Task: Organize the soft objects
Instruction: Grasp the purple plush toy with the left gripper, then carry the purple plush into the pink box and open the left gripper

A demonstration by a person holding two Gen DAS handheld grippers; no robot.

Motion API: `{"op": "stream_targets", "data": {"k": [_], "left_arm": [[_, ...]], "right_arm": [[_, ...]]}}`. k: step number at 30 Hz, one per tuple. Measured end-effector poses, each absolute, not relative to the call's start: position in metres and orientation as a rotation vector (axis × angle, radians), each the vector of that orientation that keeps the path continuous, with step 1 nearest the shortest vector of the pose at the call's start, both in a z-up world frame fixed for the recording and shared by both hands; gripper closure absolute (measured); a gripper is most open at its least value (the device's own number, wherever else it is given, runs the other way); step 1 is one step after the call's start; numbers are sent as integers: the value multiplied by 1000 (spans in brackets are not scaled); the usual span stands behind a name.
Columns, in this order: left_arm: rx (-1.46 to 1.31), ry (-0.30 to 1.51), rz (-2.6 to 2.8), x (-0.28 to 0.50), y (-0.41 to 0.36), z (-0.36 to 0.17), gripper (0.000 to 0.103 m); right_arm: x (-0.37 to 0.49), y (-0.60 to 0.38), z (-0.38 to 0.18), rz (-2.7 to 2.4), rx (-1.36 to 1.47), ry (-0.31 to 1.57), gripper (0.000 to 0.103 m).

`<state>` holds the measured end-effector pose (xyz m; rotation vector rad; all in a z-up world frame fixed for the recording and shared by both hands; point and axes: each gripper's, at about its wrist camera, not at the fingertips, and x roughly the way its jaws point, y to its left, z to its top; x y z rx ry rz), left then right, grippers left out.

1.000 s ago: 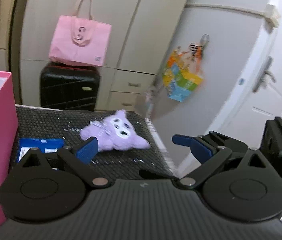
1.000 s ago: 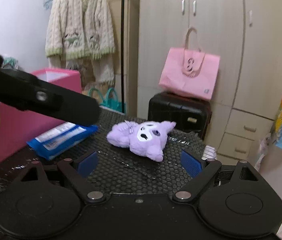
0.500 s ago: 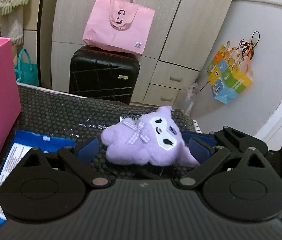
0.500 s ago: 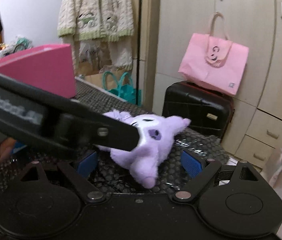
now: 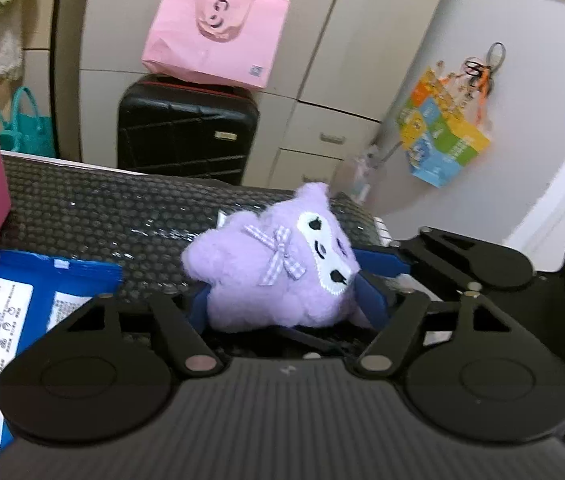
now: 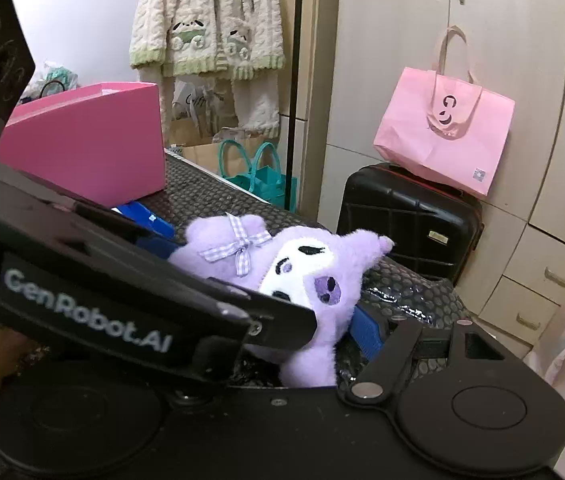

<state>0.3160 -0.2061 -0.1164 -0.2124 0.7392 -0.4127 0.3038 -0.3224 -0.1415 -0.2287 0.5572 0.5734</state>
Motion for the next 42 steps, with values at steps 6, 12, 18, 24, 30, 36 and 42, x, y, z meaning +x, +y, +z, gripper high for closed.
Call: {"op": "stream_targets", "data": {"k": [6,12,18,24,30,36,42], "left_arm": [[-209,750,-449,298,-204,-106,35],[-195,757,-494,268,-197,-92,35],[-181,752,-529,233,-188,-80,35],[-144,747,-579,197,-172,-69,35],[-108,750,-622,164,-155,-59,35],[-113,764,-665,133,-129,-48,35],[-107,742,-684,101,-100,-34,35]], "right_arm": [[286,-323,-133,555,-214,550,30],[252,-318,-121,536,-224,522,30],[216,-311,-111,494,-144,540,30],[176,-298,-105,466,-110,522,30],[139,-278,-96,439,-113,530,33],[105,-256,-84,450,-114,528,41],[74,-232,-71,462,-131,495,41]]}}
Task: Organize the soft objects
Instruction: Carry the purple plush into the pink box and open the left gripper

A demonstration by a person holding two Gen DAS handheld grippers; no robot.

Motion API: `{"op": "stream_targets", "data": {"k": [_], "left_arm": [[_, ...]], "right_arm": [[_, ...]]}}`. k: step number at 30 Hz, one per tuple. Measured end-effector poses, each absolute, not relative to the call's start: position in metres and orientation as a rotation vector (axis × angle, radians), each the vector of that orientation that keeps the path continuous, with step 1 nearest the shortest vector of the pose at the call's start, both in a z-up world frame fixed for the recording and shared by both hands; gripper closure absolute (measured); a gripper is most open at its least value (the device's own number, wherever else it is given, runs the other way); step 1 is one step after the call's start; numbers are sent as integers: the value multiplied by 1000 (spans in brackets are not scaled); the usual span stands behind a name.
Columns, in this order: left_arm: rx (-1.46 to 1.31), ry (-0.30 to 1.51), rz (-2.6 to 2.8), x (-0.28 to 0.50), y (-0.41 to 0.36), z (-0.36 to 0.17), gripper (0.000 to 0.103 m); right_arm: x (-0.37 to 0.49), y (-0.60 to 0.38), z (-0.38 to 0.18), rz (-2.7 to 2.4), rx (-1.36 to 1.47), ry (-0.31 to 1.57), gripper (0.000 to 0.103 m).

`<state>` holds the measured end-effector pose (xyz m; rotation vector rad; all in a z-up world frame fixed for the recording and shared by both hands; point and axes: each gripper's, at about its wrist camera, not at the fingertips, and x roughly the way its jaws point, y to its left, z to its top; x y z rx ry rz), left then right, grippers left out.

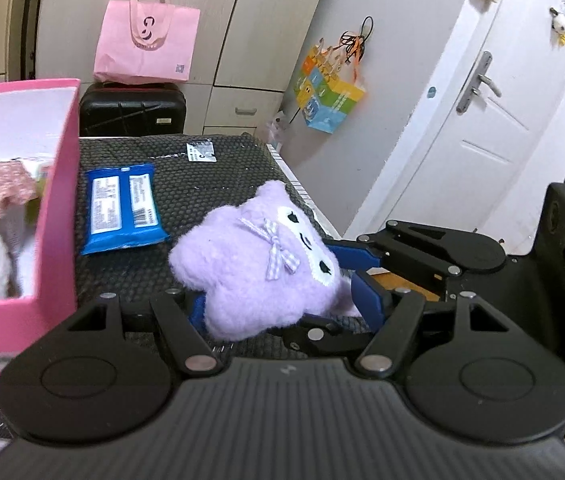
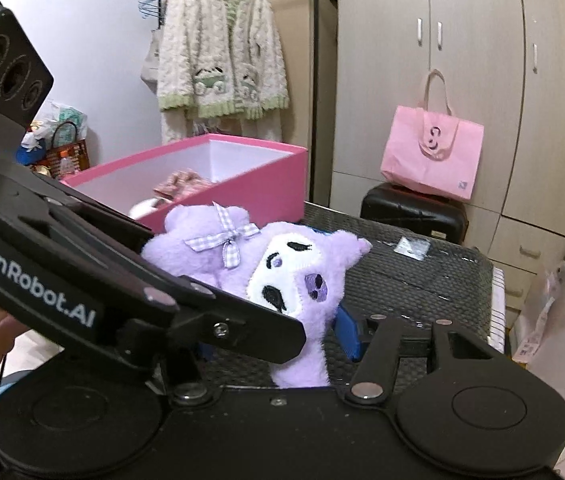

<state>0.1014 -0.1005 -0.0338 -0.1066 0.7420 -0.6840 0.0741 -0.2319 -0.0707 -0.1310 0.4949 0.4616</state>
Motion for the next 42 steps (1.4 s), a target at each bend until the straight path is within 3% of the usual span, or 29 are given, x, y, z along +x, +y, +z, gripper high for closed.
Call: {"op": "stream_targets", "data": {"k": [8,19,42], "left_arm": [[-66,776,-668,72,-63,-7,35],[-107,664,-631,67,-1,30,35],[-283,678,-495,234,69,-7,40]], "right_arm": [[50,-191,-48,518,-162,518,42],[63,-127,-11,624,-225,432,42],[236,-50,-27,658,-324,513,43]]}}
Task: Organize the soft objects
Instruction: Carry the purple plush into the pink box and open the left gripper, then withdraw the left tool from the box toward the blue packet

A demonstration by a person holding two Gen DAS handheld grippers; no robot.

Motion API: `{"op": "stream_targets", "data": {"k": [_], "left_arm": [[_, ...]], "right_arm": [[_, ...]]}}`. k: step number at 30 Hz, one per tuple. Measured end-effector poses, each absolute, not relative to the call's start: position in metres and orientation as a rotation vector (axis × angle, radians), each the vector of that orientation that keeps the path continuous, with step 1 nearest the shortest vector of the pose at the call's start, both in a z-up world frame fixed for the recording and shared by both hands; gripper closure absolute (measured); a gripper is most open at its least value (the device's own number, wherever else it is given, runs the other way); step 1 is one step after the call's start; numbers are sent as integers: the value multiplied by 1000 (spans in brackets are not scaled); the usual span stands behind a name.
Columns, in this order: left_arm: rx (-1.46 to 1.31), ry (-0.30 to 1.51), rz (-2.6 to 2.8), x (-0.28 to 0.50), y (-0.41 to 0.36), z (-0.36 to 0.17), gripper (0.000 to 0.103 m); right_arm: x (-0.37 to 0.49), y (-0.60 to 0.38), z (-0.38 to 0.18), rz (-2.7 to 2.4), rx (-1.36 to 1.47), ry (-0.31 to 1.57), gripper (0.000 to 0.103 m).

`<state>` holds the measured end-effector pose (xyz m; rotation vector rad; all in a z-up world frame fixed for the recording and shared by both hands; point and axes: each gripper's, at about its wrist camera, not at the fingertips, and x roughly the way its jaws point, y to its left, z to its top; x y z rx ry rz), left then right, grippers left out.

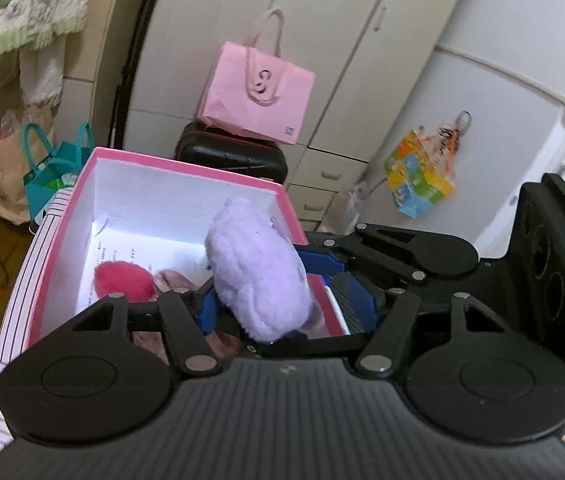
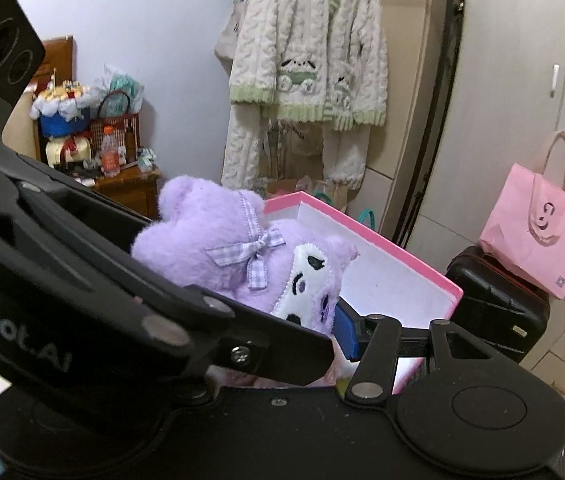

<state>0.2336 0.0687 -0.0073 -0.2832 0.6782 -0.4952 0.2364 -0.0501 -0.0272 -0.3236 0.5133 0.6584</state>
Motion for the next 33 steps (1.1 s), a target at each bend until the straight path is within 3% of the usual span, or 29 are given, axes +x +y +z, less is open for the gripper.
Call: {"op": "stream_targets", "data": {"k": [11,13,22,33], "left_arm": [[-447,704,-416,269,97,-30,36],[-385,668,-376,257,95,-23,35],[-153,601,-262,203,80,10,29],[-89,582,-386,138,56,45,25]], "right_arm": [[283,-42,-45,607,-317,581,38],[280,-51,-42,614,-283,580,32],[232,-84,-16,612,-224,535,31],[162,-135,23,572,-198,526,30]]}}
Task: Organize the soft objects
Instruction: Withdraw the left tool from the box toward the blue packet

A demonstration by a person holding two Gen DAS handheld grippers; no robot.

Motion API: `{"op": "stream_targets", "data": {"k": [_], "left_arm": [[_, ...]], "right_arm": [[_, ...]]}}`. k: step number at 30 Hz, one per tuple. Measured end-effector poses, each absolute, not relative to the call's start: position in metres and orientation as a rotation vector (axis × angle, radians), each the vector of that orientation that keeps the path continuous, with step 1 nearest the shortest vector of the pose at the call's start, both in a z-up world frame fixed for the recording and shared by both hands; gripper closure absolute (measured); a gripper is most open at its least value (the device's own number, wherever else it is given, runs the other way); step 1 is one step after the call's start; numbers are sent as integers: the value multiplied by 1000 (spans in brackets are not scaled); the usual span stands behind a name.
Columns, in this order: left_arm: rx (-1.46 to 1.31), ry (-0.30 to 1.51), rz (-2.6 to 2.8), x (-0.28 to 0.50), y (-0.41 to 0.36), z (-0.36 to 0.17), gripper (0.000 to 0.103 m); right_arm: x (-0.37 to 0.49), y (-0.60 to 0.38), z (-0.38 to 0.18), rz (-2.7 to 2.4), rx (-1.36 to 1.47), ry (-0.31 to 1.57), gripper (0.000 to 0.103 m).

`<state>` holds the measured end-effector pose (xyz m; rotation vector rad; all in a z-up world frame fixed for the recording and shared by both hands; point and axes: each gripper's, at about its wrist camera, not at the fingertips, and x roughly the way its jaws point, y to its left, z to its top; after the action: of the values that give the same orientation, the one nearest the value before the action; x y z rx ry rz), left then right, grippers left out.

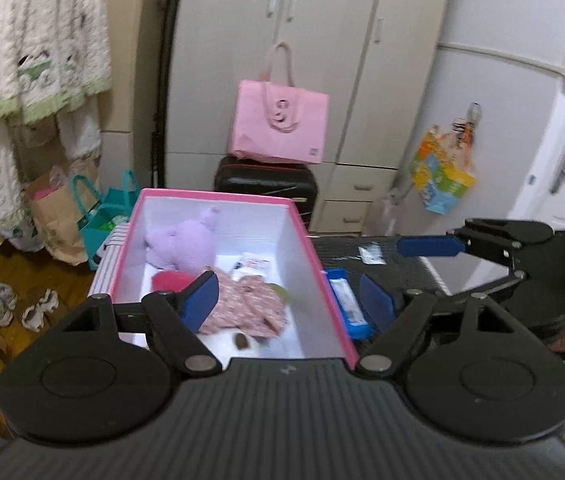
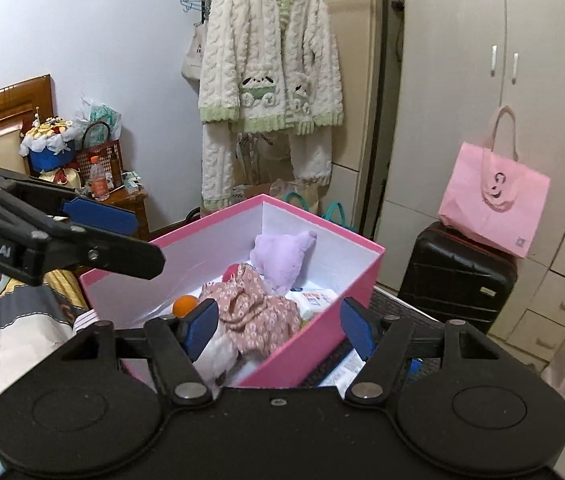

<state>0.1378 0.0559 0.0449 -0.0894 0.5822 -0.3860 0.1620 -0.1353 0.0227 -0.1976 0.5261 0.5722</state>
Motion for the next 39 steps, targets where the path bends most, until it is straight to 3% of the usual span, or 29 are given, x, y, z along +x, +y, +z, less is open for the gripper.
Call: {"op": "stream_targets", "data": {"k": [14,39], "left_arm": [[-21,548,-511,92,-17,43,25],[-156,531,-244,155,-107,-45,30]], "right_arm": [[140,-204,30,500,-121,512,30],[242,-252,-31,597,-71,584,34]]}}
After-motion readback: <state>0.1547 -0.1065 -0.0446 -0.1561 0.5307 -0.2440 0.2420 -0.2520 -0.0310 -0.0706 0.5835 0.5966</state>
